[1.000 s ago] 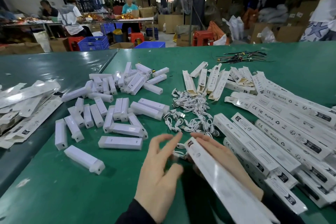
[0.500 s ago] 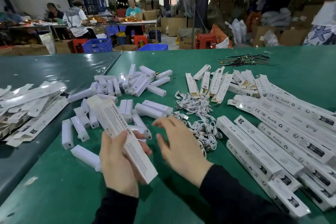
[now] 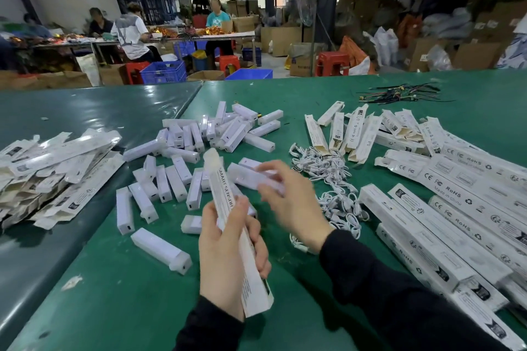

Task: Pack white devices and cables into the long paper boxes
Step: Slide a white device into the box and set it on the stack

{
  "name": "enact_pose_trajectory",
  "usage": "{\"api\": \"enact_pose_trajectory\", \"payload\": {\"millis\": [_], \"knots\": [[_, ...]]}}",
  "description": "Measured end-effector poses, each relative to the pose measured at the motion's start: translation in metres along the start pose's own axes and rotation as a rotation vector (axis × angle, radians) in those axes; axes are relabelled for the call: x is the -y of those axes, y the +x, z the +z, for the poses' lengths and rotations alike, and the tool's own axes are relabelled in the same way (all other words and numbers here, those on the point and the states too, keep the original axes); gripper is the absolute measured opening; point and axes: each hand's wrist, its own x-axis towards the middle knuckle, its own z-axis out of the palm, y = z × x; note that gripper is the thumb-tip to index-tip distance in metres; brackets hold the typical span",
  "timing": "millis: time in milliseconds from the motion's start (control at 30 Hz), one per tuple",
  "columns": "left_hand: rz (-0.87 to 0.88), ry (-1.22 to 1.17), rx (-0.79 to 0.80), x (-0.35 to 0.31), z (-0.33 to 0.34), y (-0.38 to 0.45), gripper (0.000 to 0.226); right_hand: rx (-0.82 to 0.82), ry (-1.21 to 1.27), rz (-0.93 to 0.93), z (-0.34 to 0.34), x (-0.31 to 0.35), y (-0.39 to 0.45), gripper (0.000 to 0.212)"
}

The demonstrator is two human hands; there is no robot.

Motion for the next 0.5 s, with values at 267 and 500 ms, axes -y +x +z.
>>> {"api": "enact_pose_trajectory", "payload": {"millis": [267, 500], "knots": [[-0.219, -0.013, 0.189, 0.006, 0.002, -0.006, 0.047, 0.037, 1.236, 0.552, -0.09, -0.005, -0.05, 0.043], [-0.557, -0.176, 0.511, 0.008, 0.004, -0.009, 0.048, 0.085, 1.028, 0.388, -0.113, 0.006, -0.068, 0.074]]}}
